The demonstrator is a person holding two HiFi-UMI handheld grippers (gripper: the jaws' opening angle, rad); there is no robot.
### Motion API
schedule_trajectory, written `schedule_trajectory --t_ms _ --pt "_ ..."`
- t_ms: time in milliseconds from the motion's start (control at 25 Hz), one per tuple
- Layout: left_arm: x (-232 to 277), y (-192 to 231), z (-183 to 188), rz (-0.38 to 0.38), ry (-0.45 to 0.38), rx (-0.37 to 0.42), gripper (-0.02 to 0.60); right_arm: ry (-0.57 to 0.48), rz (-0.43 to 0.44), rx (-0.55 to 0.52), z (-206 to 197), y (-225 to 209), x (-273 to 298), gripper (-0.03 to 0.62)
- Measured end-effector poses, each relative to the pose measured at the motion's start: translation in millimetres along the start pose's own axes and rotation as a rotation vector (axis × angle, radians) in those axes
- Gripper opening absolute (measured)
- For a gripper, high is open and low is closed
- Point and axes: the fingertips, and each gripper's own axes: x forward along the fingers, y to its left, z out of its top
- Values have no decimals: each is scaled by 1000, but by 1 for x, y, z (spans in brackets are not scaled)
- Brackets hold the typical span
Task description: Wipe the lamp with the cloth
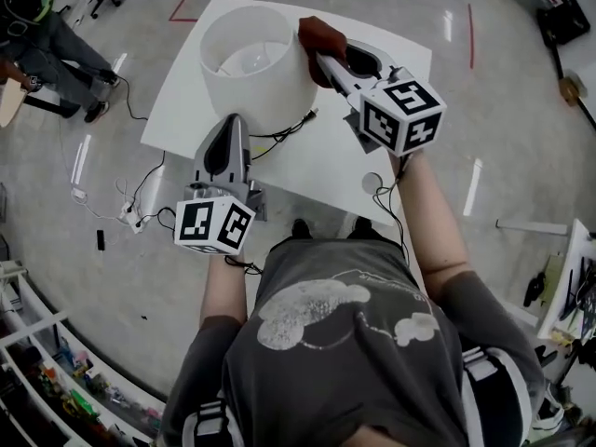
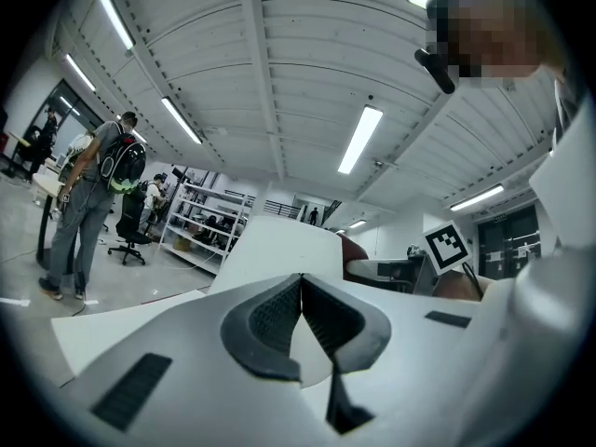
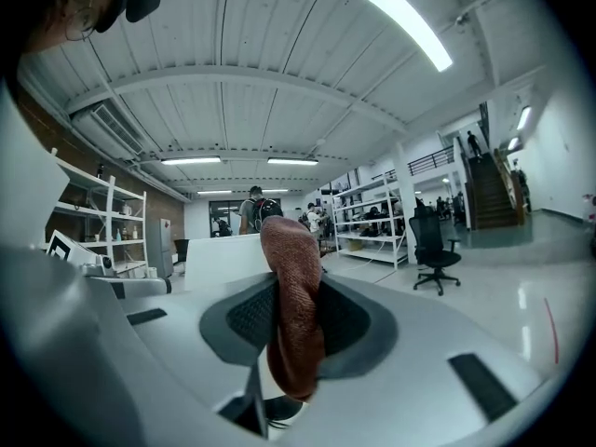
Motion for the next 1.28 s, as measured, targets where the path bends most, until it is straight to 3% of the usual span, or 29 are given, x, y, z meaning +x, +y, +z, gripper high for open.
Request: schedule_trajectory --t_ms 160,440,880,1080,1280 --pt "-1 -2 -1 81 -13 29 8 24 83 19 -17 -2 8 97" --pt "-16 -41 -12 206 -25 69 8 80 220 18 -37 -10 -8 97" --pt "-58 -82 -41 378 -75 73 8 214 304 21 -115 -23 -36 97" --pt "-64 -95 -50 422 -87 66 8 201 332 4 -103 -34 -50 97" --pt "-60 -96 -42 390 -86 78 8 111 308 22 -60 -36 -44 97"
